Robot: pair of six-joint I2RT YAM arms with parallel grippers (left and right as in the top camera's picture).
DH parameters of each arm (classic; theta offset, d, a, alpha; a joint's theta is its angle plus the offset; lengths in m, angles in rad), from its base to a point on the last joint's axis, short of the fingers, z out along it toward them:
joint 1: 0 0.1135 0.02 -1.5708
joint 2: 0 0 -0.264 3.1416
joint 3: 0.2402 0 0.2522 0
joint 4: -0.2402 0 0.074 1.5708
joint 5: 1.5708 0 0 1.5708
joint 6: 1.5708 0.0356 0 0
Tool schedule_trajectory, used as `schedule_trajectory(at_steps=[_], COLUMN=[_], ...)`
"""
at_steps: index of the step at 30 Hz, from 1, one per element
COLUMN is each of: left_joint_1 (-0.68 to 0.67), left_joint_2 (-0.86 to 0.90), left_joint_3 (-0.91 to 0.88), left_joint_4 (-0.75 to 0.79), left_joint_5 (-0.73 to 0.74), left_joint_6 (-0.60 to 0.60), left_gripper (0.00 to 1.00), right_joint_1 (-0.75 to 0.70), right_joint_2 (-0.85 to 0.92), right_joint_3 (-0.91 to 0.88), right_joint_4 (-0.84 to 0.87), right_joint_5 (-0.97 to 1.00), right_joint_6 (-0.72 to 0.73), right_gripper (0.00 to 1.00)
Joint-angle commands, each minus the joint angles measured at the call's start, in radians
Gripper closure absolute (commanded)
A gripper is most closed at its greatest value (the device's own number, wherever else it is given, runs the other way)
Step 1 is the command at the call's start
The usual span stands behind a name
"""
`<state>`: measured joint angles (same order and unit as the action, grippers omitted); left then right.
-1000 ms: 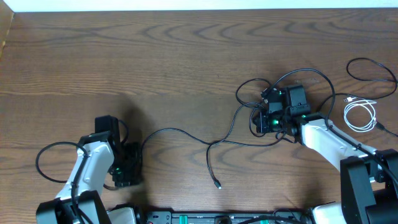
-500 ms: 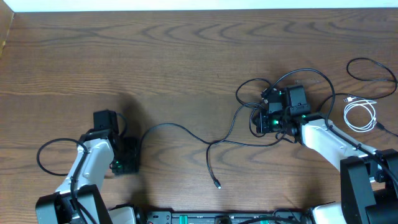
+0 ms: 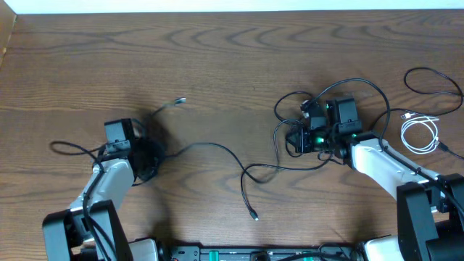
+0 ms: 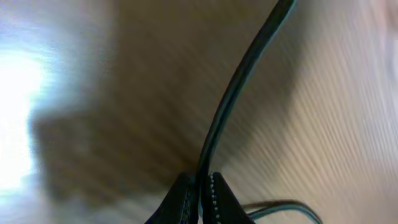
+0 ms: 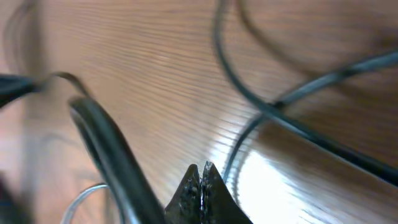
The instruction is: Untangle cables
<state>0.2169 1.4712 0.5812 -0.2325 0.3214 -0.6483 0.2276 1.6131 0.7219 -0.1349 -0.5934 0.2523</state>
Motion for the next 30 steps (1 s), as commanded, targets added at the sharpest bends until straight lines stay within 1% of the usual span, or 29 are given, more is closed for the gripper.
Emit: schedule_trajectory(at_steps=[1, 3, 6, 8, 12, 17, 21, 24, 26, 30], left_joint_1=[0.0, -0.004, -0.037, -0.075, -0.181, -0.295, -0.356, -0.381, -0.382, -0.38], left_joint_2=[0.024, 0.024, 0.024, 0.024, 0.025, 0.025, 0.025, 0.025, 0.025, 0.025], left_joint_3=[-0.026, -0.026, -0.026, -0.026, -0.026, -0.026, -0.026, -0.026, -0.026, -0.026], left_joint_4=[0.018, 0.016, 0.013, 0.014, 0.026, 0.048, 0.048, 0.048, 0.054, 0.08], left_joint_5=[0.321, 0.399, 0.468, 0.483, 0.483, 0.482, 0.483, 0.492, 0.528, 0.599], left_joint_6=[0.291, 0.317, 0.342, 0.341, 0.341, 0.321, 0.313, 0.303, 0.303, 0.267], left_gripper=[0.92, 0.92, 0.92, 0.92, 0.92, 0.92, 0.92, 0.92, 0.92, 0.92], right_joint_1=[-0.003, -0.003, 0.011, 0.033, 0.091, 0.16, 0.212, 0.251, 0.283, 0.346], right_joint_2=[0.008, 0.008, 0.008, 0.008, 0.009, 0.009, 0.008, 0.009, 0.009, 0.009], right_joint_3=[-0.007, -0.007, -0.007, -0.007, -0.007, -0.007, -0.007, -0.007, -0.007, -0.008], right_joint_4=[0.034, 0.053, 0.091, 0.121, 0.145, 0.146, 0.146, 0.14, 0.128, 0.1], right_joint_5=[-0.179, -0.214, -0.275, -0.313, -0.31, -0.26, -0.204, -0.188, -0.159, -0.022], right_joint_6=[0.047, 0.083, 0.123, 0.142, 0.162, 0.158, 0.139, 0.079, 0.038, 0.038], right_gripper=[0.99, 0.99, 0.99, 0.99, 0.99, 0.99, 0.99, 0.99, 0.99, 0.99])
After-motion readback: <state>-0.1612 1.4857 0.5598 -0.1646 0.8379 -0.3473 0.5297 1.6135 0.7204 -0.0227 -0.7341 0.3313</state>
